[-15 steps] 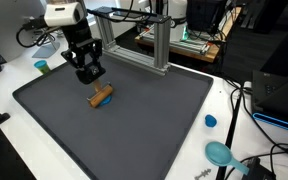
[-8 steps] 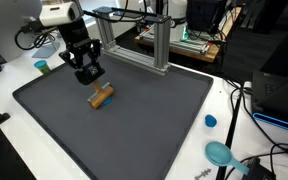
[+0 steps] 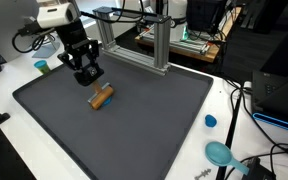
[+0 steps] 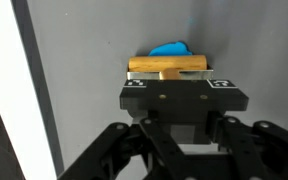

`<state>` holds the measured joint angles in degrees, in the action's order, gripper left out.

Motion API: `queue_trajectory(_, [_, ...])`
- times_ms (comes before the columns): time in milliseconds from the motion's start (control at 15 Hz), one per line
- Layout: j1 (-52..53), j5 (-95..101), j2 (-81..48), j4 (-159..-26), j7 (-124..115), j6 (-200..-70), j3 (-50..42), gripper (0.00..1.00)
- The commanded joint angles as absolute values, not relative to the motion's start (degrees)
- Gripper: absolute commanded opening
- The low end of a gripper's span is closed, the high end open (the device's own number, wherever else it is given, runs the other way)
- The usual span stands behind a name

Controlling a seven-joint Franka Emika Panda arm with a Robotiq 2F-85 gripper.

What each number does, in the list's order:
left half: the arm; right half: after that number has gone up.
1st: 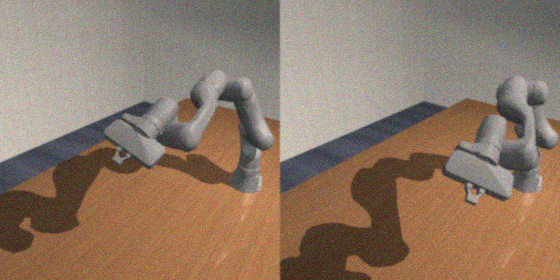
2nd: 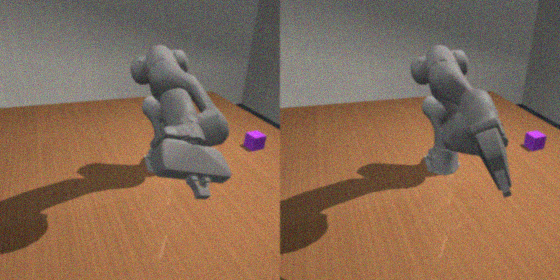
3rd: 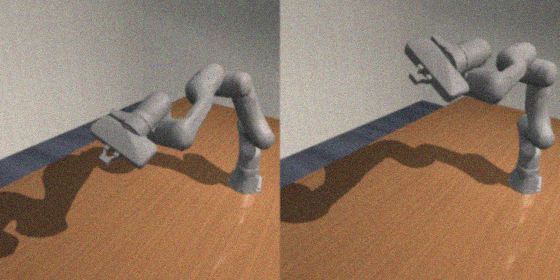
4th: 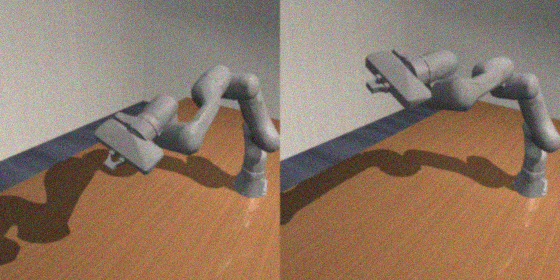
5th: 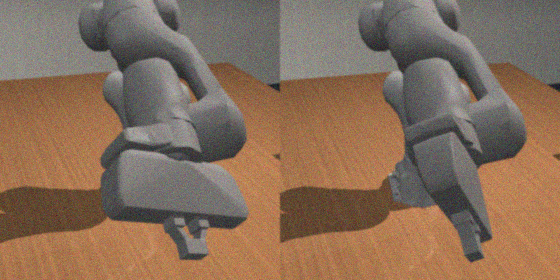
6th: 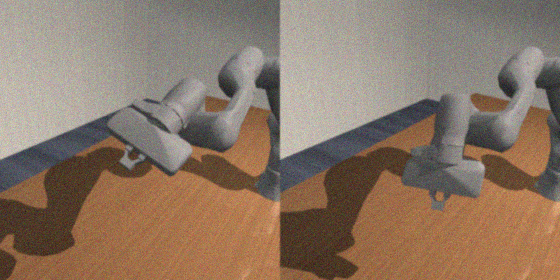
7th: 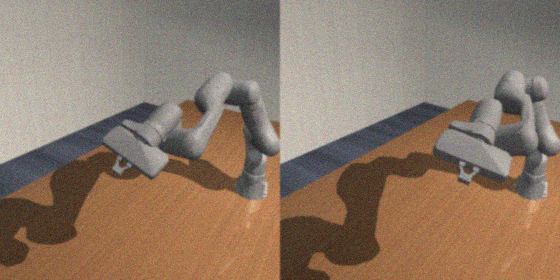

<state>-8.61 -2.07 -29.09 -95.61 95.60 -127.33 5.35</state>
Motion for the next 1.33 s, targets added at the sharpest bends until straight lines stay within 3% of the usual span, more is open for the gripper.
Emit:
queue_trajectory(0, [-8.91,-4.45,-34.96,-92.86,97.68,-125.85,6.27,0.23])
queue_trajectory(67, [-8.92,-4.26,-34.45,-92.63,97.85,-124.86,6.2,0.23])
queue_trajectory(133, [-8.32,-2.3,-29.74,-94.22,96.15,-125.77,5.04,0.48])
queue_trajectory(267, [-8.32,-2.3,-30.18,-93.48,96.16,-125.12,5.05,0.48])
queue_trajectory(333, [-8.32,-2.3,-30.3,-93.29,96.17,-124.97,5.05,0.23])
queue_trajectory(667, [-11.03,-4.42,-27.23,-100.19,101.78,-129.83,5.77,0.23])
queue_trajectory(1267, [-12.69,-11.68,-31.49,-97.79,105.46,-129.44,5.49,0.23])
